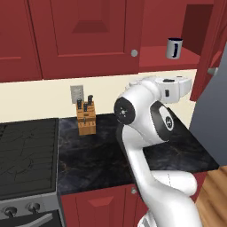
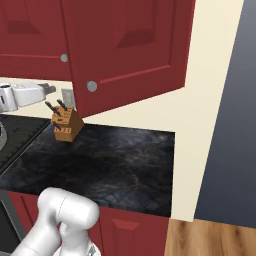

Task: Open the cabinet directly in front. Then move the beer and the mug to the dining counter with the jar on it.

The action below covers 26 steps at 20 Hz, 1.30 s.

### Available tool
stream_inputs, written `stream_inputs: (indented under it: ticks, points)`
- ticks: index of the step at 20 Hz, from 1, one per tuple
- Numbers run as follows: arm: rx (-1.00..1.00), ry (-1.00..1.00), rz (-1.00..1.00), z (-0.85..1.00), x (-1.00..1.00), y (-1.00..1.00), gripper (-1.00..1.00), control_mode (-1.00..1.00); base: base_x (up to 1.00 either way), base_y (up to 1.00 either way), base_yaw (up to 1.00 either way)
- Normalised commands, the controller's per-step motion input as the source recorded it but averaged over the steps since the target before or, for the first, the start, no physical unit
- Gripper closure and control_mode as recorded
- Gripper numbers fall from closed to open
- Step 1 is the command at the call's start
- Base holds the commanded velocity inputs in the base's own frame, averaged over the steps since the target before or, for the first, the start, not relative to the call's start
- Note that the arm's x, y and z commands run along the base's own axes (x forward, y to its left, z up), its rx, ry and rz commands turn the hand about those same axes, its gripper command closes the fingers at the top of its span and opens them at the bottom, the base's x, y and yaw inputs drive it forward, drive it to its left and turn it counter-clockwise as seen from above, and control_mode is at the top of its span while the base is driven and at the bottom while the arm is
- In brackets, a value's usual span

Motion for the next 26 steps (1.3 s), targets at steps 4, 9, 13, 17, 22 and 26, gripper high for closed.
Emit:
stream_inputs:
  ticks: [4, 9, 13, 17, 22, 26]
  points:
    - [0.01, 0.23, -0.05, -0.01, 0.6, -0.24, -1.0, -1.0, 0.0, 0.0, 0.0]
    - [0.03, 0.04, 0.0, 0.0, 0.06, -0.29, -1.0, -1.0, 0.0, 0.0, 0.0]
    - [0.03, 0.0, 0.0, -0.01, 0.0, -0.51, -1.0, -1.0, 0.0, 0.0, 0.0]
    - [0.0, 0.0, 0.0, -0.14, 0.0, -0.58, -1.0, -1.0, 0.0, 0.0, 0.0]
    - [0.0, 0.0, -0.03, -0.17, 0.0, -0.75, -1.0, -1.0, 0.0, 0.0, 0.0]
    - [0.01, 0.0, -0.12, -0.13, -0.14, -0.97, -1.0, -1.0, 0.0, 0.0, 0.0]
